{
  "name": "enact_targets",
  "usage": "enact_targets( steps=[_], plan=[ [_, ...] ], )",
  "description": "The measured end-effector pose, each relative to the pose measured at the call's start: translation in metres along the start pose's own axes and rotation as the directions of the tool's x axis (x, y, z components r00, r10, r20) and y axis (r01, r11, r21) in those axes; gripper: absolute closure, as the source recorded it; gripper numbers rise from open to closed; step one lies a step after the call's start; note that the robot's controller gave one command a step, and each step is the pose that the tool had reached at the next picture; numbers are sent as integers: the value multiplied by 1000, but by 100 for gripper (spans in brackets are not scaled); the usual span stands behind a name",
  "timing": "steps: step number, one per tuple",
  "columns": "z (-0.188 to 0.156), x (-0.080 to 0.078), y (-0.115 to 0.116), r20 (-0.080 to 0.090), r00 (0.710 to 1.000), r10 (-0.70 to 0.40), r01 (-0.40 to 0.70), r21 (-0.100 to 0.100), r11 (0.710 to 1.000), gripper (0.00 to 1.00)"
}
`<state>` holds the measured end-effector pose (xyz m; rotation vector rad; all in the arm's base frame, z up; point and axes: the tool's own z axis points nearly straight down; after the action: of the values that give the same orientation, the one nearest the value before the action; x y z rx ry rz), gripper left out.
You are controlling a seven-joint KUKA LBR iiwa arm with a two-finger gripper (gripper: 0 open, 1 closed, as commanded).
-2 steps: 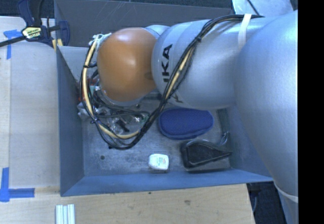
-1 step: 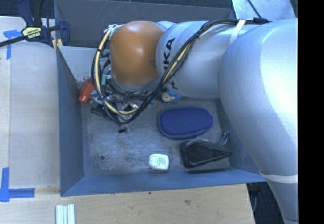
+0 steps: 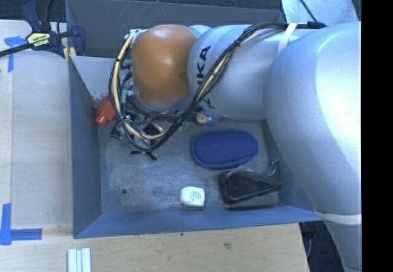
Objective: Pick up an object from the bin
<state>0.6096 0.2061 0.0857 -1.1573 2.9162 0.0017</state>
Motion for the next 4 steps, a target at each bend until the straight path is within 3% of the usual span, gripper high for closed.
enact_targets(
  steps=[1,2,3,4],
  plan=[
    [-90,29,-6,7,1000,2,-2,5,1000,100],
    [-127,59,25,0,1000,6,-6,1,1000,100],
    [-74,73,7,-5,934,357,-357,1,934,100],
    [-68,43,-17,2,843,538,-538,1,843,100]
  ],
)
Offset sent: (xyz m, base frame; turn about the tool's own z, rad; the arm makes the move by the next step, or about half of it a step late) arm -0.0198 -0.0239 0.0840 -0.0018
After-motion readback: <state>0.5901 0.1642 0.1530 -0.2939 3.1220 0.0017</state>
